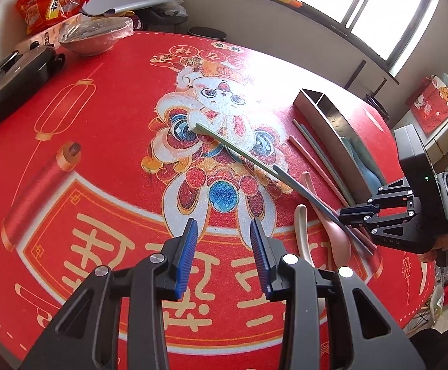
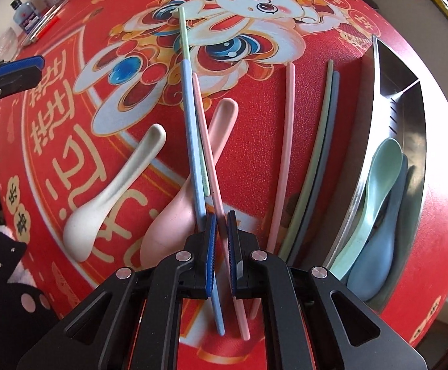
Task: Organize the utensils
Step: 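Grasp a pink chopstick with the right gripper and lift it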
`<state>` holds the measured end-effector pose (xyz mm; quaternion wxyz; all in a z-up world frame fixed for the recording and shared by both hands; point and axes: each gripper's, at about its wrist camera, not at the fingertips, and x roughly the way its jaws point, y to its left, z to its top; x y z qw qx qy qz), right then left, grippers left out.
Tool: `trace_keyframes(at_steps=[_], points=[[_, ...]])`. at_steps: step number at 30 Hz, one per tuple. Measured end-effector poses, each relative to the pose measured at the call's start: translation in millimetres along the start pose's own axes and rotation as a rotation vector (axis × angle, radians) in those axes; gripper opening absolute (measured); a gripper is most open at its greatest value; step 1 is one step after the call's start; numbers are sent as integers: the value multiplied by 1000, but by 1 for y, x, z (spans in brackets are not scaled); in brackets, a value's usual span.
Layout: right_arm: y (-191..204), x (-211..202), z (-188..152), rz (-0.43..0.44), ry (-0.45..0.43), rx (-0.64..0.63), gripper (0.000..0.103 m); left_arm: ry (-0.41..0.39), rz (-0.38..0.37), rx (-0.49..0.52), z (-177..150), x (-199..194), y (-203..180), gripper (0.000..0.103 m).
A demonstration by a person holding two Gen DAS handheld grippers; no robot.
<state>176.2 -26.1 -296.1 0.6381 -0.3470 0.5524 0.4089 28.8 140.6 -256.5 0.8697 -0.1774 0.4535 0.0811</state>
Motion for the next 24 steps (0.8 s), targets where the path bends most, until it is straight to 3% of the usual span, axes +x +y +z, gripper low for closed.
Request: trace_keyframes(at_steps=[24], points=[[-2, 9, 11, -10, -75, 118, 9, 31, -18, 24, -4, 6, -13, 36]])
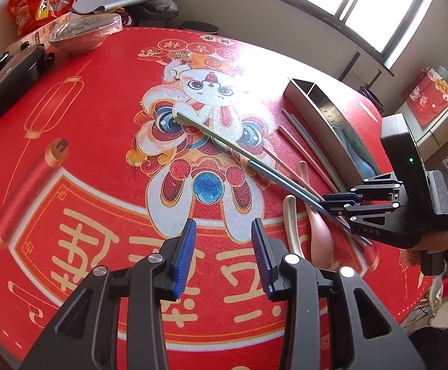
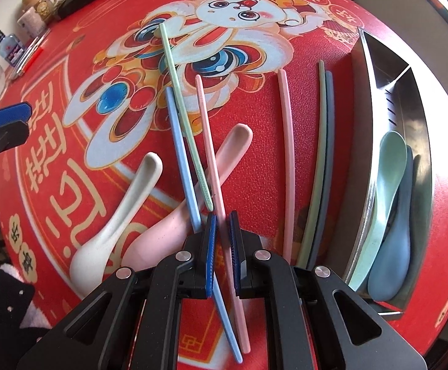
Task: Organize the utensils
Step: 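Grasp a pink chopstick with the right gripper and lift it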
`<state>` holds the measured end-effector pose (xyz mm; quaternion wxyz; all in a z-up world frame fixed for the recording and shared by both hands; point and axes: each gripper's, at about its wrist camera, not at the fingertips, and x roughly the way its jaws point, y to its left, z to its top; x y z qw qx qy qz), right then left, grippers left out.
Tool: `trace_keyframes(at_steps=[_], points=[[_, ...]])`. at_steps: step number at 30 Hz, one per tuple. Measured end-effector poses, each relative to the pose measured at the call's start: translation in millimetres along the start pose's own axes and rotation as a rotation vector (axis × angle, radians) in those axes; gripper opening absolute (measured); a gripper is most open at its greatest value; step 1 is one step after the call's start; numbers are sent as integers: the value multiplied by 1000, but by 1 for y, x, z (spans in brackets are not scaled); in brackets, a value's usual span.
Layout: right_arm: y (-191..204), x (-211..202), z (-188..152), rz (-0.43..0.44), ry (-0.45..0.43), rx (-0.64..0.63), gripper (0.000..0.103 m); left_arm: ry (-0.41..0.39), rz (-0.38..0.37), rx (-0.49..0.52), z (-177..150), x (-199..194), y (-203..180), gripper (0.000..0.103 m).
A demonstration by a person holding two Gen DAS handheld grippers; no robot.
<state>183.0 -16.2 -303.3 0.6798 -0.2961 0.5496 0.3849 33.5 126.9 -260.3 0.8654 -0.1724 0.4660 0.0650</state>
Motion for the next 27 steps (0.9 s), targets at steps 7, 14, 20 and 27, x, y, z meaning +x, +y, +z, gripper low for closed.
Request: trace_keyframes(at_steps=[7, 14, 20, 27], points=[[5, -3, -2, 35, -25, 56, 6, 13, -3, 1, -1, 1, -2, 36], [-7, -29, -19, 130, -152, 209, 6, 29, -30, -17, 4, 6, -6, 36], [-15, -48, -38, 147, -234, 263, 6, 70, -75, 6, 8, 20, -28, 36], [-32, -51, -54, 172, -267, 320, 6, 180, -162, -36, 15, 53, -51, 35]])
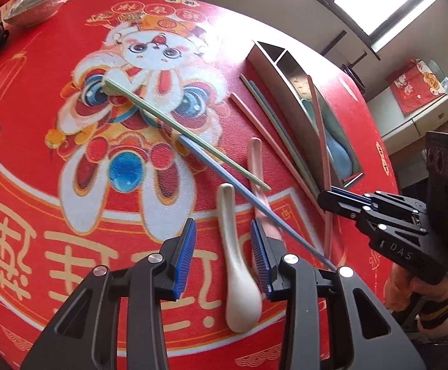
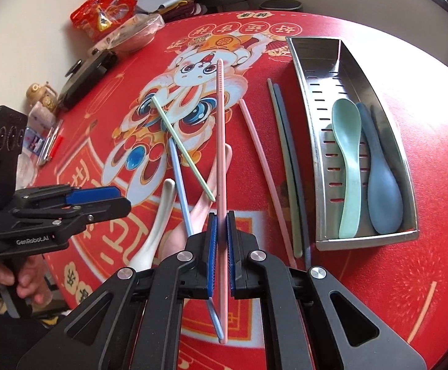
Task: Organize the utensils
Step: 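Grasp a pink chopstick with the right gripper and lift it, then hold the pink chopstick with the right gripper while the left gripper grasps the blue chopstick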
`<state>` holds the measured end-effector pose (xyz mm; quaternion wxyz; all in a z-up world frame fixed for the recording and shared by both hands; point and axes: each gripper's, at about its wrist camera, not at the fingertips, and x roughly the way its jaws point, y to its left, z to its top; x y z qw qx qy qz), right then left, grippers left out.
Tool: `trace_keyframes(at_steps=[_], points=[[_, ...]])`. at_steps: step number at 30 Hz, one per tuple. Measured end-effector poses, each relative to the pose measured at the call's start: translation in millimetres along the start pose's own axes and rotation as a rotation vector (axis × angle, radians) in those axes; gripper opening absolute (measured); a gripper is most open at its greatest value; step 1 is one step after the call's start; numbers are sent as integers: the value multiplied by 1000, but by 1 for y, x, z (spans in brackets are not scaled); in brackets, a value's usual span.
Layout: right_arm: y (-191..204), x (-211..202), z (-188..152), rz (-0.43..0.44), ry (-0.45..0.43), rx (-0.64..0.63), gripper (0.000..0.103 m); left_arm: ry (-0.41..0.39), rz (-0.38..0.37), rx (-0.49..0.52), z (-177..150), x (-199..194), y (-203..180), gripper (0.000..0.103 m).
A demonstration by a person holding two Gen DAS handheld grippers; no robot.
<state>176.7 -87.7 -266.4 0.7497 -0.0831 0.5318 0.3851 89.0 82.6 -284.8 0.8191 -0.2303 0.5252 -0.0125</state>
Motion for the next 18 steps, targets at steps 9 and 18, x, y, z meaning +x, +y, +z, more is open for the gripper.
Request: trace_keyframes(at_steps=[9, 18], points=[[-17, -5, -11, 22, -14, 28, 6, 92, -63, -139, 18, 40, -18, 33], [-28, -10, -17, 27, -16, 32, 6, 103, 40, -233, 32, 63, -18, 33]])
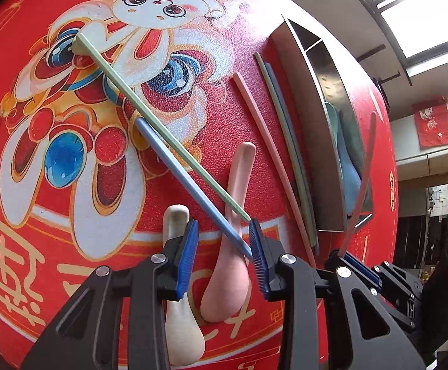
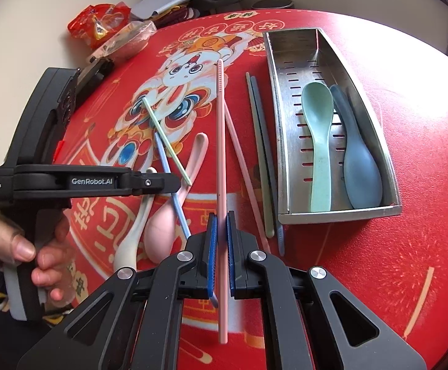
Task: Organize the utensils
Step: 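Hold the pink chopstick with the right gripper while the left gripper grasps the blue chopstick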
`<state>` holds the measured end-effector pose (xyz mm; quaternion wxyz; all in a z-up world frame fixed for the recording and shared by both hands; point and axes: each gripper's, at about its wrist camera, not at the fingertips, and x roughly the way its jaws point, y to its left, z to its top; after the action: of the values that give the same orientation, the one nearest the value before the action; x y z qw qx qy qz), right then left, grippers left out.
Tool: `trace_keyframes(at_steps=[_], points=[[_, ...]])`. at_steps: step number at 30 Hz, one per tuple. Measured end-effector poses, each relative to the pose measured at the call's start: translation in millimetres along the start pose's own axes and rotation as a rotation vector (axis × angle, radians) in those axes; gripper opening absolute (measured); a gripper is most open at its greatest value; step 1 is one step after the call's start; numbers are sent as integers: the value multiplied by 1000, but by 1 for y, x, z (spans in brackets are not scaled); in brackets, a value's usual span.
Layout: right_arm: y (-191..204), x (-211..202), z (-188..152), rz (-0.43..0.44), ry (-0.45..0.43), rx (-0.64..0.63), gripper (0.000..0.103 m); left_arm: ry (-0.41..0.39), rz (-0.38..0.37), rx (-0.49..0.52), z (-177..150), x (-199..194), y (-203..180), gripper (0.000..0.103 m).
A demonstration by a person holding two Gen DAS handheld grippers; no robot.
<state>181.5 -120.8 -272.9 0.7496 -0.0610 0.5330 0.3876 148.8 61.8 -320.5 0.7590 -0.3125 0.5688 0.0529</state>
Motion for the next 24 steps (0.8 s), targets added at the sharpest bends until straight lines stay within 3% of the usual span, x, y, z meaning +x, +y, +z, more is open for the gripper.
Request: trace_keyframes(at_steps=[10, 19, 24], points=[[-2, -4, -1, -1, -14, 6, 6, -18, 48, -1, 10, 7, -11, 32], [2, -8, -2, -5, -25, 9, 6, -54, 12, -33, 15, -3, 8, 5], [5, -10, 0, -3, -34, 10, 6, -45, 35, 6, 11, -11, 17, 0]])
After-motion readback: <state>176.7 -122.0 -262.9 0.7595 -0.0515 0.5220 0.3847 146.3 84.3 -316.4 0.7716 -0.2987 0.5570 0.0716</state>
